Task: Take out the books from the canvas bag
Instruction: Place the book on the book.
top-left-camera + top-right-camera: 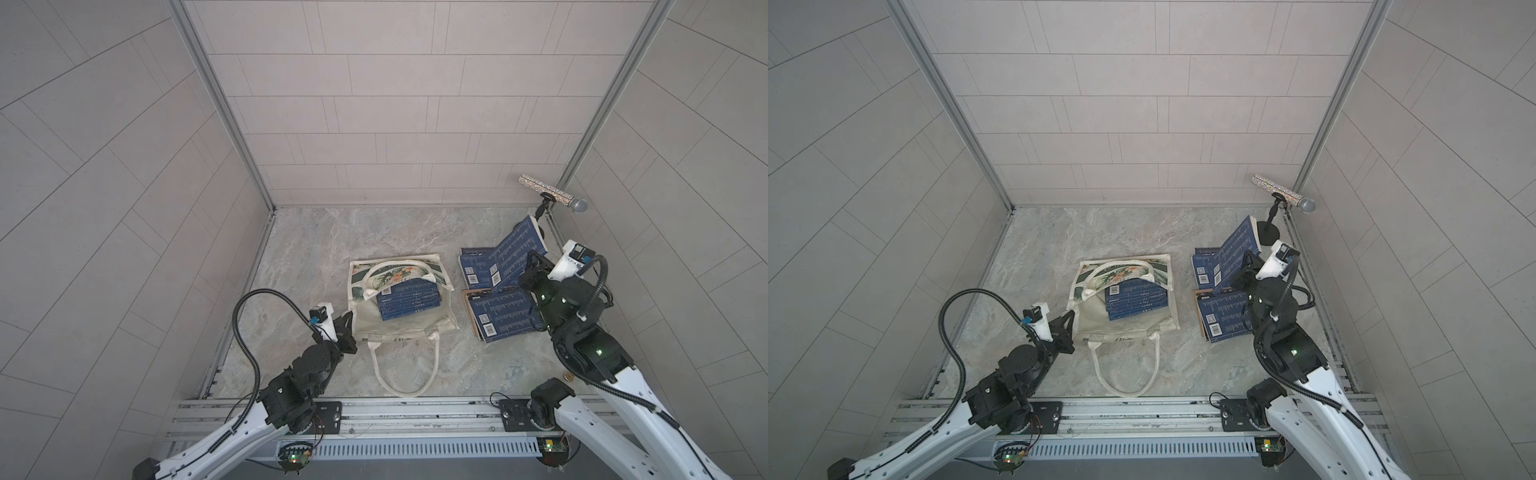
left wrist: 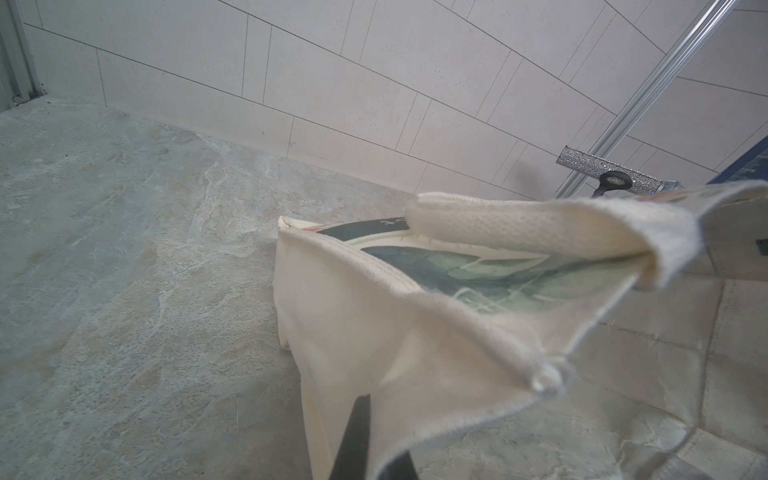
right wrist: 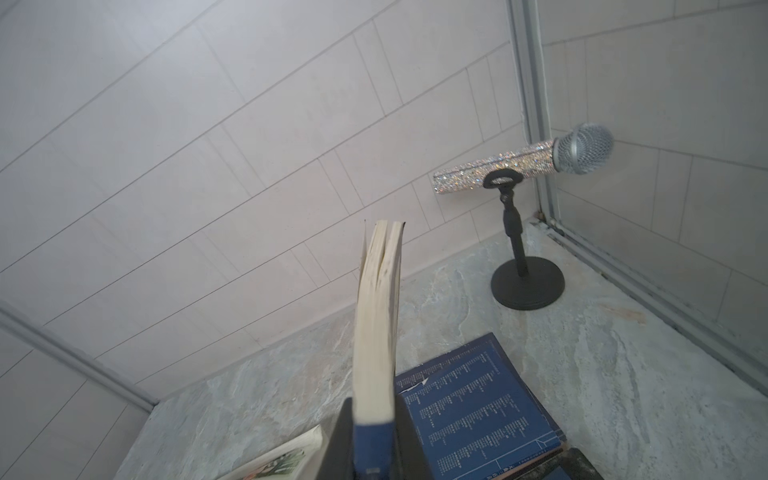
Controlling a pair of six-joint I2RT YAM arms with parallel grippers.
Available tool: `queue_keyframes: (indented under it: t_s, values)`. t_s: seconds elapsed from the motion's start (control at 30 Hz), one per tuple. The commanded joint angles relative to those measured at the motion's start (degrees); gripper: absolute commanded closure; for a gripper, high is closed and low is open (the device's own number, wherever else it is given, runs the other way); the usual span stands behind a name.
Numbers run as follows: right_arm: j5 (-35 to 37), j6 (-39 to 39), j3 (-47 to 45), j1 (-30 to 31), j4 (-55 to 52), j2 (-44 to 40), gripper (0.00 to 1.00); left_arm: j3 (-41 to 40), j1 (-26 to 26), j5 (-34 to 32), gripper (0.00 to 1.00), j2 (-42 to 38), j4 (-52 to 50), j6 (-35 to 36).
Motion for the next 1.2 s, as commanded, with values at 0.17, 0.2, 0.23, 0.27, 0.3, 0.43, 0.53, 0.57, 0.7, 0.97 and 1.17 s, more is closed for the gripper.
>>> queue_keyframes:
  t_s: [0.17,0.2,0.23,0.27,0.3,0.43,0.53,0.57,0.7,0.97,1.17]
  values:
    - [-16.26,20.71,-7.68,-11.26,23.43,11.27,1.0,0.25,0.37,-1.05,1.0,-0.48,-2.0,0.22]
    - [-16.31,21.69,-8.22,-11.39,25.32,13.27,1.0,0.29,0.38,-0.96,1.0,-0.39,-2.0,0.22]
    - [-16.08,22.55,-9.32,-11.51,28.26,15.28,1.0,0.33,0.38,-0.88,1.0,-0.39,-1.99,0.27]
    - [-15.39,23.33,-10.32,-11.64,30.36,16.84,1.0,0.29,0.38,-0.97,1.0,-0.39,-1.92,0.22]
    - [-14.36,24.29,-11.39,-11.84,32.07,18.64,1.0,0.28,0.37,-0.96,1.0,-0.48,-1.99,0.22]
    - [-12.43,25.1,-14.93,-12.36,39.55,25.14,1.0,0.39,0.38,-1.09,1.0,-0.82,-2.28,0.3]
    - [-8.31,26.77,-17.33,-12.42,41.73,27.89,1.0,0.26,0.38,-1.07,1.0,-0.94,-2.23,0.22]
    - [-7.33,27.97,-17.63,-12.44,40.97,28.48,1.0,0.33,0.38,-1.08,1.0,-0.92,-2.19,0.22]
    - [-9.78,29.19,-17.48,-12.79,43.99,33.97,1.0,0.33,0.38,-1.12,1.0,-0.79,-2.08,0.31]
    - [-7.2,32.97,-18.3,-13.46,43.59,39.34,1.0,0.26,0.38,-1.11,1.0,-0.93,-2.26,0.39]
    - [-9.94,34.2,-15.86,-14.74,43.36,43.74,0.97,0.33,0.38,-1.11,1.0,-0.66,-2.0,0.52]
